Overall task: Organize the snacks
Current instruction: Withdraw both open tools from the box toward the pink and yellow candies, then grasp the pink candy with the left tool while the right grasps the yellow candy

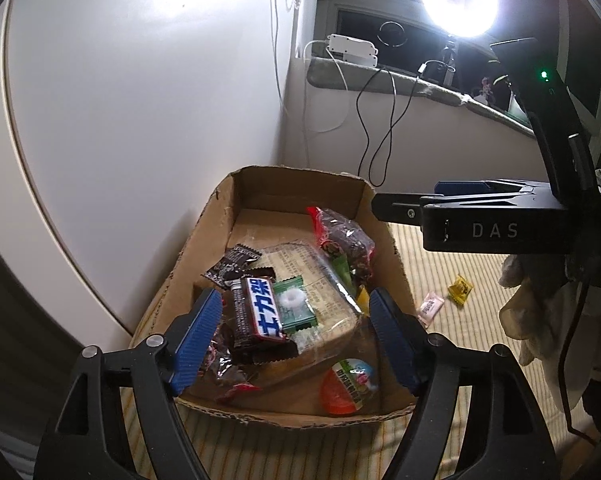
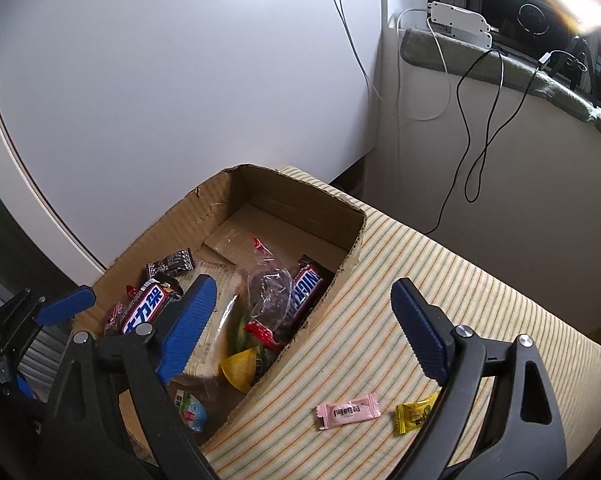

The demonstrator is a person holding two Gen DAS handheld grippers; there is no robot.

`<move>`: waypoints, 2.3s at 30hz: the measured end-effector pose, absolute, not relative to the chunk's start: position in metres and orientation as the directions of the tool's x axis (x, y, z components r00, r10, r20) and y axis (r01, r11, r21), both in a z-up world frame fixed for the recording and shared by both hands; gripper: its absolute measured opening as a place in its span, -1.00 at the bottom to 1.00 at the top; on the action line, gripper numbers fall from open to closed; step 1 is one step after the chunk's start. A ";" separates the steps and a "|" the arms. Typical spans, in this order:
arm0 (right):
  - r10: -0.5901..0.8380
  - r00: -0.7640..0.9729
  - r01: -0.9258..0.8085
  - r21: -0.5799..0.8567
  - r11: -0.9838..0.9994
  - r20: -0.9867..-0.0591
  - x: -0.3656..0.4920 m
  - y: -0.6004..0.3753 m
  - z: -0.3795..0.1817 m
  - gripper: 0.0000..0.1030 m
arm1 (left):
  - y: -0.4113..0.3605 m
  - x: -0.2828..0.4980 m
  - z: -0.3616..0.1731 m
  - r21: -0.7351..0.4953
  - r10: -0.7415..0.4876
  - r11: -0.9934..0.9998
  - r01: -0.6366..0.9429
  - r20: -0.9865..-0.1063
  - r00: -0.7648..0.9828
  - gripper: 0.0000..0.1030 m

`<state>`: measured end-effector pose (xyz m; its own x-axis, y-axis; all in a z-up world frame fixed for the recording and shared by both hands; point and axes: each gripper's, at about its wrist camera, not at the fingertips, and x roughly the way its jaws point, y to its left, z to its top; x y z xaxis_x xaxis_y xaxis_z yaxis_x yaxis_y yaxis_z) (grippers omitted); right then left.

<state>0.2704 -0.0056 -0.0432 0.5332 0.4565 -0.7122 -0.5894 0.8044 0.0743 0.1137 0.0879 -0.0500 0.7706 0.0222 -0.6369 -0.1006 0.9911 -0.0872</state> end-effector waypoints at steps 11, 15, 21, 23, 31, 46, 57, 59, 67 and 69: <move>0.448 0.545 -0.576 0.072 0.814 -0.709 0.269 -0.041 -0.039 0.77 | 0.064 0.112 -0.043 -0.078 -0.004 0.995 -0.058 -0.627 0.779 0.48; 0.443 0.545 -0.565 0.079 0.821 -0.712 0.272 -0.057 -0.042 0.77 | 0.054 0.114 -0.041 -0.073 -0.017 0.997 -0.037 -0.627 0.779 0.48; 0.430 0.551 -0.548 0.078 0.833 -0.716 0.274 -0.085 -0.045 0.77 | 0.038 0.117 -0.037 -0.068 -0.036 0.998 -0.008 -0.624 0.780 0.48; 0.423 0.553 -0.541 0.076 0.837 -0.718 0.275 -0.094 -0.046 0.77 | 0.032 0.118 -0.037 -0.066 -0.043 0.998 0.002 -0.626 0.779 0.48; 0.418 0.535 -0.559 0.063 0.827 -0.734 0.273 -0.120 -0.056 0.77 | 0.006 0.121 -0.039 -0.072 -0.092 0.996 0.060 -0.634 0.768 0.45; 0.418 0.396 -0.727 -0.001 0.687 -0.818 0.261 -0.125 -0.105 0.38 | -0.053 0.149 -0.074 -0.114 -0.211 0.976 0.187 -0.723 0.657 -0.20; 0.405 0.335 -0.854 -0.093 0.513 -0.851 0.265 -0.111 -0.128 0.10 | -0.059 0.178 -0.095 -0.070 -0.162 0.983 0.170 -0.772 0.615 -0.34; 0.409 0.330 -0.871 -0.107 0.480 -0.851 0.266 -0.108 -0.129 0.10 | -0.062 0.182 -0.098 -0.060 -0.156 0.983 0.174 -0.777 0.610 -0.34; 0.447 0.279 -0.927 -0.116 0.357 -0.850 0.277 -0.099 -0.133 0.10 | -0.068 0.196 -0.107 -0.039 -0.138 0.983 0.179 -0.799 0.585 -0.41; 0.455 0.249 -0.935 -0.089 0.343 -0.855 0.283 -0.100 -0.135 0.04 | -0.074 0.199 -0.109 -0.025 -0.128 0.983 0.182 -0.803 0.582 -0.41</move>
